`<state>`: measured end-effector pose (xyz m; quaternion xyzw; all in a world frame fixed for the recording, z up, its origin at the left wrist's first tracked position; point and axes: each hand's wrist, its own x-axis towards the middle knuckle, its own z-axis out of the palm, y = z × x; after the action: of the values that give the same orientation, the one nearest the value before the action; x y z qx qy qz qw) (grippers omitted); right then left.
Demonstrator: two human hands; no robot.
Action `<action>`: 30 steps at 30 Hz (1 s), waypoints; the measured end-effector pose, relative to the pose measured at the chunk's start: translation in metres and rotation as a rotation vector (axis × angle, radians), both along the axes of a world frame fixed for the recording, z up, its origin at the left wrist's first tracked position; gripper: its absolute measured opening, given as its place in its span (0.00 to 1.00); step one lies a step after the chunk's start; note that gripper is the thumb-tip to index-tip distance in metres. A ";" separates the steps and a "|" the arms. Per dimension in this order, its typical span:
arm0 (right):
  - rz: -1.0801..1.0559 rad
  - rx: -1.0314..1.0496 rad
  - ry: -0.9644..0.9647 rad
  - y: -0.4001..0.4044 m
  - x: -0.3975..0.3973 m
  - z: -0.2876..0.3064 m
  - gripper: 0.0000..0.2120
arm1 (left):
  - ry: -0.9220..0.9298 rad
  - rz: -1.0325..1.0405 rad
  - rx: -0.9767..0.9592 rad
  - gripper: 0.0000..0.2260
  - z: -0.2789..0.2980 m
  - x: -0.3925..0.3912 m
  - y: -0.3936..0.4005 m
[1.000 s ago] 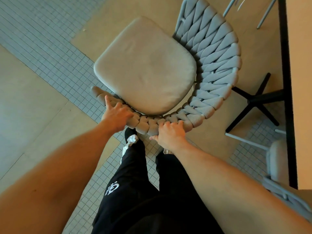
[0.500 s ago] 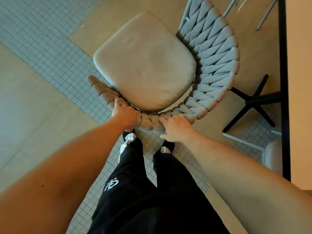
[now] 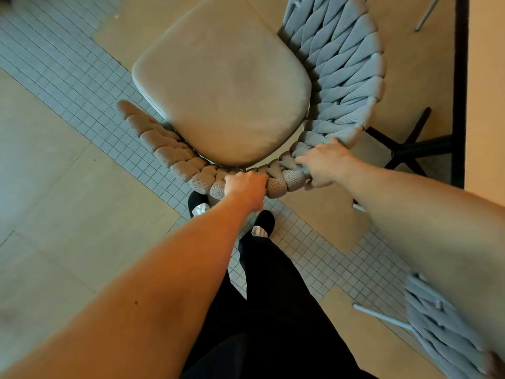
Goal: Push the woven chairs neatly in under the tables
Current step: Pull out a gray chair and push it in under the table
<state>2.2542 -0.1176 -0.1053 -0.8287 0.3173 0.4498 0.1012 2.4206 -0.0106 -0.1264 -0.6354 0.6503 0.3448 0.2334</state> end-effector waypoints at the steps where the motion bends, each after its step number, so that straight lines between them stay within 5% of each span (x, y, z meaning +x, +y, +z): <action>1: -0.011 0.002 -0.002 0.001 0.001 0.001 0.24 | 0.002 0.001 -0.013 0.22 0.000 -0.001 0.000; 18: -0.265 0.047 -0.086 0.052 0.044 0.002 0.21 | -0.011 -0.182 -0.005 0.23 0.004 0.060 0.016; 30: -0.496 0.152 -0.179 0.096 0.130 -0.018 0.34 | -0.290 -0.605 0.008 0.31 0.012 0.164 -0.002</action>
<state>2.3845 -0.0220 -0.1238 -0.7521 0.4656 0.3590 0.2976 2.5851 -0.0125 -0.1148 -0.4552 0.7681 0.1682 0.4178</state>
